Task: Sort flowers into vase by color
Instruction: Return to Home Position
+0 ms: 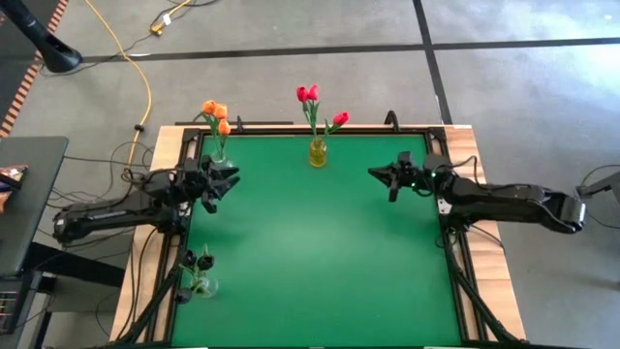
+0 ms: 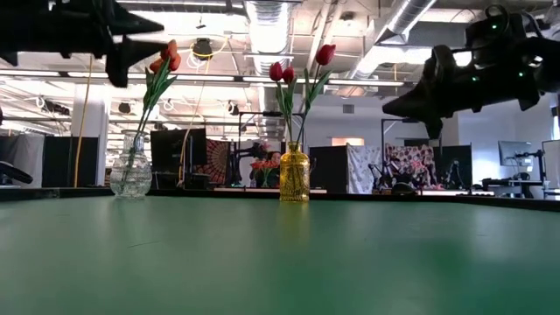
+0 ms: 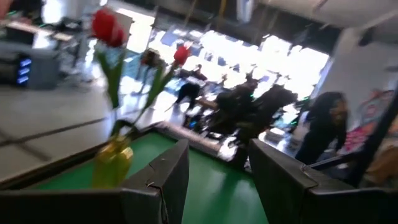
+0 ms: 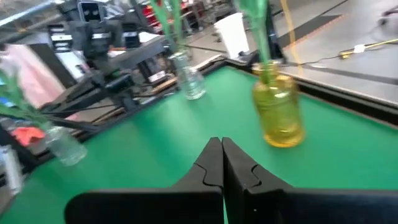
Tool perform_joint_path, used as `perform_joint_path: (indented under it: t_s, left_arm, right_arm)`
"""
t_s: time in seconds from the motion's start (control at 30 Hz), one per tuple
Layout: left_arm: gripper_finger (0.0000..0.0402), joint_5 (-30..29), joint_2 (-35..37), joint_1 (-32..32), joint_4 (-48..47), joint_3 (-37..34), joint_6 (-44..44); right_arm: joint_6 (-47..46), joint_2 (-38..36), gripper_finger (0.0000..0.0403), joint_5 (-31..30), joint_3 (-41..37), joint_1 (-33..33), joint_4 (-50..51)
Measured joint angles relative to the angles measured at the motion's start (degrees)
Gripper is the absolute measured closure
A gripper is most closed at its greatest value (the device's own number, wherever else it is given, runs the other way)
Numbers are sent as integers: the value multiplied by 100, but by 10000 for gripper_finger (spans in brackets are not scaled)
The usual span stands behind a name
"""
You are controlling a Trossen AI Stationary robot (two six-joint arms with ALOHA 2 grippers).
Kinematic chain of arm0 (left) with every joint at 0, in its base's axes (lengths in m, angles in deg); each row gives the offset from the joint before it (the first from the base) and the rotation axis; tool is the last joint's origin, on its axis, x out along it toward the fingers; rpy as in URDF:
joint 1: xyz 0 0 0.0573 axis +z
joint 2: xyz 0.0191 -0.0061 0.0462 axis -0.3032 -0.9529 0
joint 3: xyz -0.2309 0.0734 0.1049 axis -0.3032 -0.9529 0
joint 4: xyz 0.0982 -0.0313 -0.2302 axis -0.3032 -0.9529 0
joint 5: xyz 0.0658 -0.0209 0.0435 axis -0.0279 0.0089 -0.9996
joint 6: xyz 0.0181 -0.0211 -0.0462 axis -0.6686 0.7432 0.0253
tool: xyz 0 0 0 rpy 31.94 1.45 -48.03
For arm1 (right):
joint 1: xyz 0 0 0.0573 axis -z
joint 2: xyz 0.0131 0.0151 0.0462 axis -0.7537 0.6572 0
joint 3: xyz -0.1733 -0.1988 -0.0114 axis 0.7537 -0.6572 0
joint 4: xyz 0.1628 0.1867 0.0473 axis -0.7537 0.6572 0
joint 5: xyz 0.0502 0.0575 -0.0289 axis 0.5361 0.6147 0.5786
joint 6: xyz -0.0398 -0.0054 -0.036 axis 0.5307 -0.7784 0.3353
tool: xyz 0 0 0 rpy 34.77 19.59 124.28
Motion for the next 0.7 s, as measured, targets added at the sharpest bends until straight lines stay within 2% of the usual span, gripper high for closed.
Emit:
perform_joint_path:
  t_s: [0.13,0.33,0.7]
  left_arm:
    - [246,-314,387,0,-697,0,50]
    - [246,-407,814,0,-1184,2,-46]
    - [246,-627,1514,0,-2317,0,160]
  right_arm:
    - [190,-314,386,17,-114,330,297]
    - [384,-558,384,264,-118,631,783]
    - [488,-644,384,118,-224,767,1038]
